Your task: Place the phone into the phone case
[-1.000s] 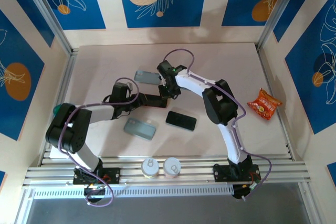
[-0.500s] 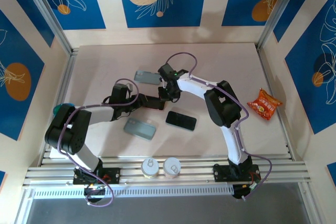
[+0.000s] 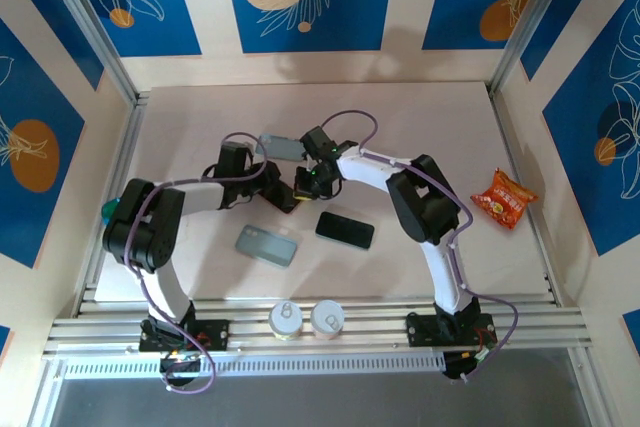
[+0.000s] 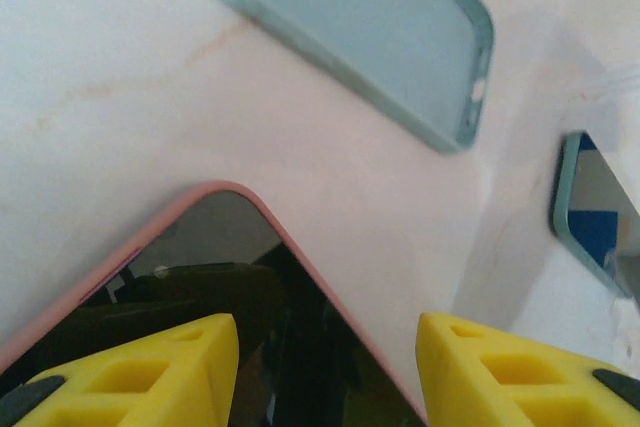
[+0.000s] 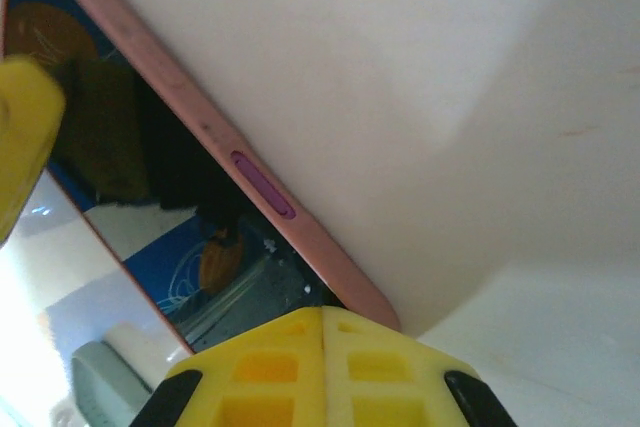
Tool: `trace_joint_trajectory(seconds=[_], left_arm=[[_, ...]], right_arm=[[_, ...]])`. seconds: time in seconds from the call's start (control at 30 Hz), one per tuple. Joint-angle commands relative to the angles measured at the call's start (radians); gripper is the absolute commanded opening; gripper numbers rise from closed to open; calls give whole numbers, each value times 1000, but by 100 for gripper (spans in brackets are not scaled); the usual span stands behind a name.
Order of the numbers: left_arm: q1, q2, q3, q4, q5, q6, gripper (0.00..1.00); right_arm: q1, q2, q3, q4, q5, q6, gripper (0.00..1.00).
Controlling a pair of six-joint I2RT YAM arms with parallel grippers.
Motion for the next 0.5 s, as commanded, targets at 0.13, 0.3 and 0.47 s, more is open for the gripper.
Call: trace_joint_trajectory(seconds=[0.13, 0.3, 0.47], left_arm=[[76, 81, 109, -100, 9, 78, 51], [111, 108, 188, -143, 21, 126, 51], [133, 152, 263, -158, 39, 147, 51]], right_arm=[[51, 99, 62, 92, -58, 137, 0], [60, 144, 132, 119, -48, 182, 0], [60, 190, 208, 134, -40, 216, 0]])
